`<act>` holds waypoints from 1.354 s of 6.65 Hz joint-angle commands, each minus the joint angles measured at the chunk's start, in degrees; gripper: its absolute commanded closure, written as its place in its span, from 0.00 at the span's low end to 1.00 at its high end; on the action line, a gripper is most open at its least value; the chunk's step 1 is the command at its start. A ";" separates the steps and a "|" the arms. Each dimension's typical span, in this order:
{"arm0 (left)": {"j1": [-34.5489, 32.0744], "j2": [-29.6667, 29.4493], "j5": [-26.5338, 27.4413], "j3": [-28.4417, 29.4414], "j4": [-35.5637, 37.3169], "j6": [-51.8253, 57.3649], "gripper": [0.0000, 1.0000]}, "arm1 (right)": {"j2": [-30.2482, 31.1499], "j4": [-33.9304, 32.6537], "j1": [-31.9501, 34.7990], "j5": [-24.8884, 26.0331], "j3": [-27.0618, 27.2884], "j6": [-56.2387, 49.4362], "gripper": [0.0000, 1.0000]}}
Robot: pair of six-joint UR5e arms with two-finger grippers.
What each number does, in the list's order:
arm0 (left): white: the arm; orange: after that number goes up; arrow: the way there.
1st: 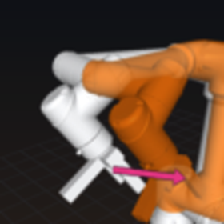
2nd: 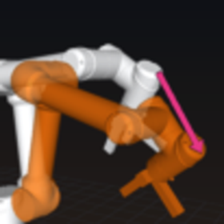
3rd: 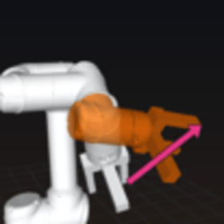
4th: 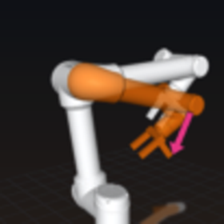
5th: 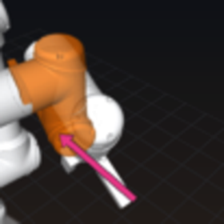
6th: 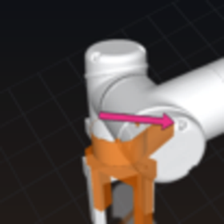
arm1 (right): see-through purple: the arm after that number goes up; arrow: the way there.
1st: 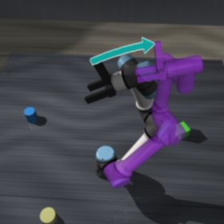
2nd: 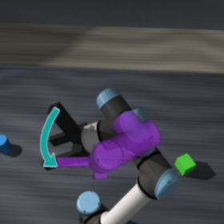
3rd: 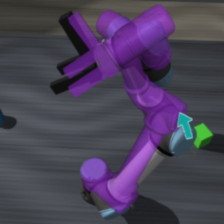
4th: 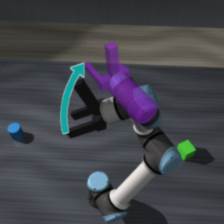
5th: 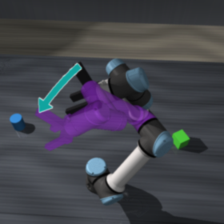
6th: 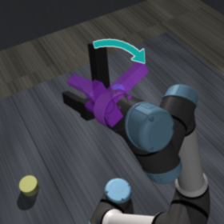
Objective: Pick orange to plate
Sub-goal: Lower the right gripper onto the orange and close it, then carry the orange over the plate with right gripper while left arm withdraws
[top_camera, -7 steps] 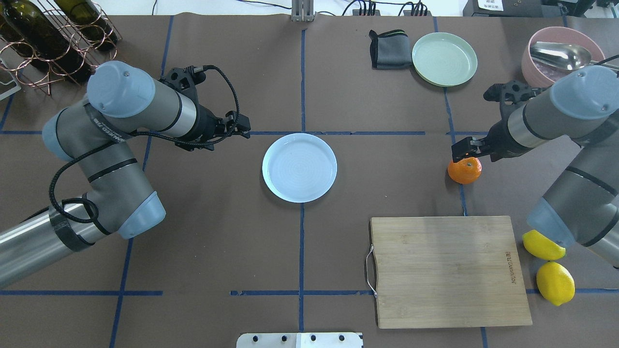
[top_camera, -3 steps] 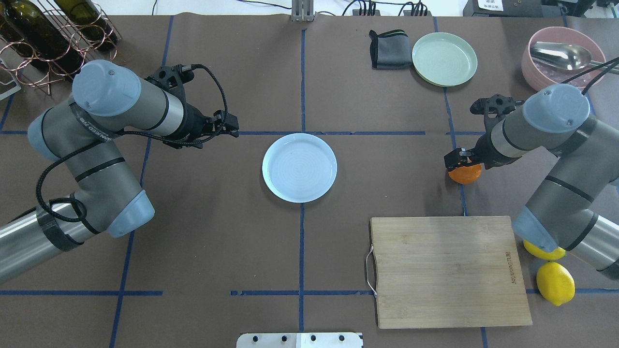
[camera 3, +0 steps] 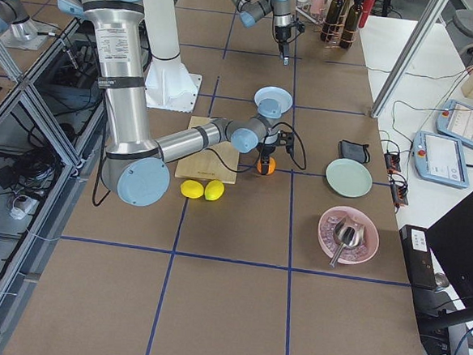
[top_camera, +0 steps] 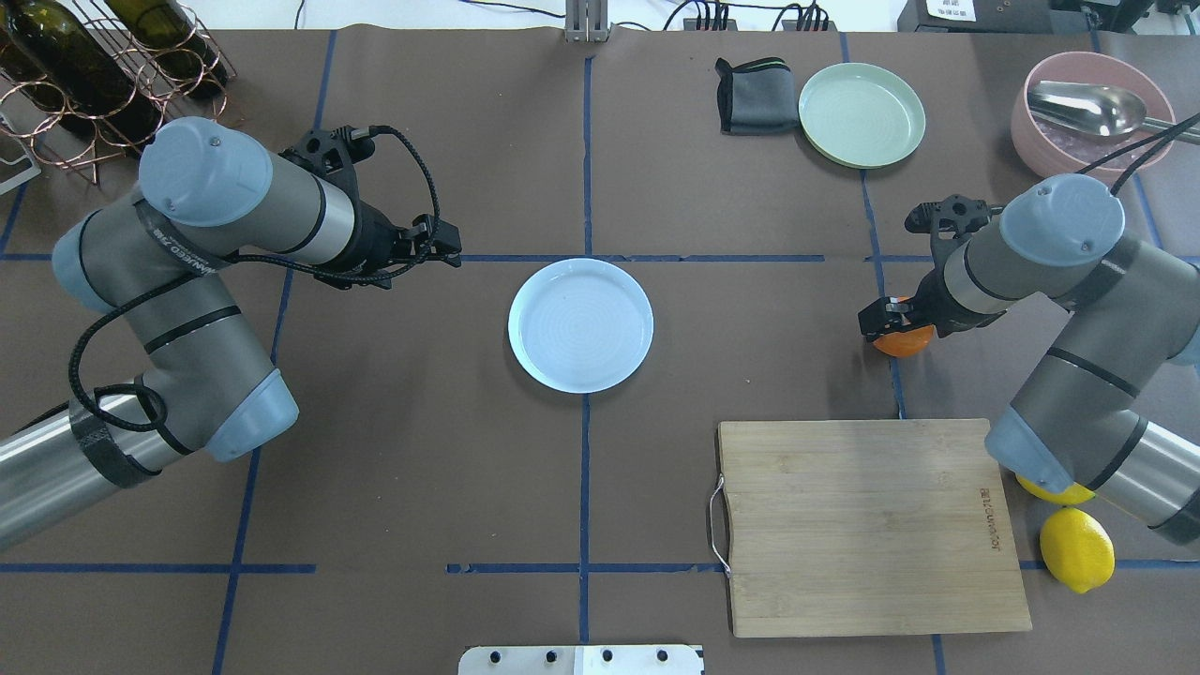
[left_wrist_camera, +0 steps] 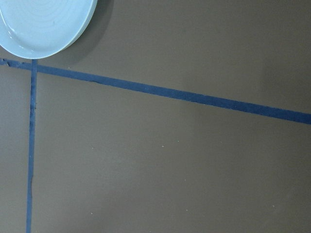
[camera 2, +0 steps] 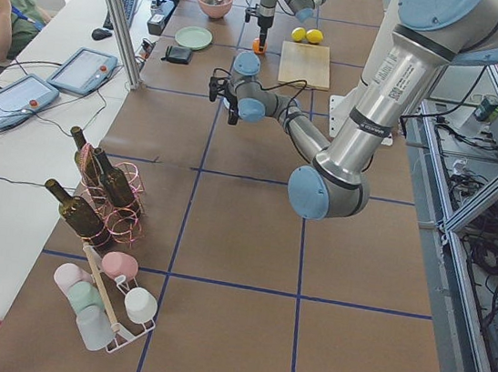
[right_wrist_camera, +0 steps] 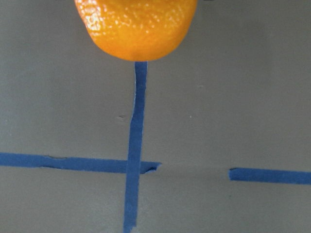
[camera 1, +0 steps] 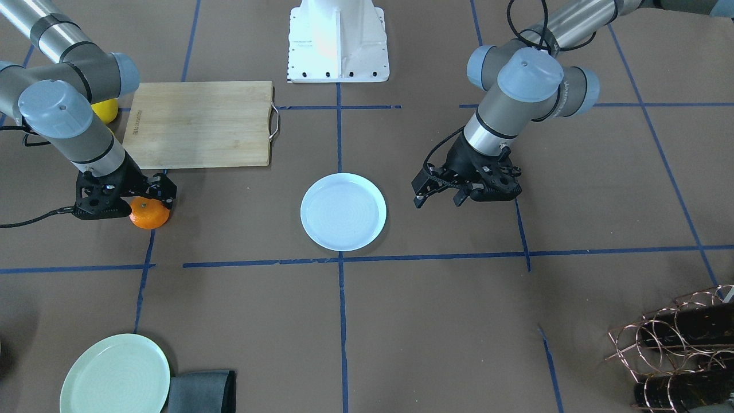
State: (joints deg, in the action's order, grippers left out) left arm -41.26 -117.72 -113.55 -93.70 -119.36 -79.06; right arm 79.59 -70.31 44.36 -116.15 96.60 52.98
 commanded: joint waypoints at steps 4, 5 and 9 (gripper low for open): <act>-1.88 0.82 -0.70 -0.43 0.00 3.10 0.00 | -5.05 -2.53 2.13 -0.92 3.58 0.11 1.00; -3.89 3.08 -1.40 -2.26 0.61 7.39 0.00 | -9.41 -7.77 2.14 -1.36 4.47 0.63 1.00; -12.86 11.60 -2.56 -12.54 19.06 39.11 0.00 | -24.89 -15.38 -5.31 2.13 -1.12 8.52 1.00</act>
State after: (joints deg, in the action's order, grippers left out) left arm -51.80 -108.24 -116.70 -104.38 -104.12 -47.34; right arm 58.58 -85.41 41.09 -115.77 97.94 58.60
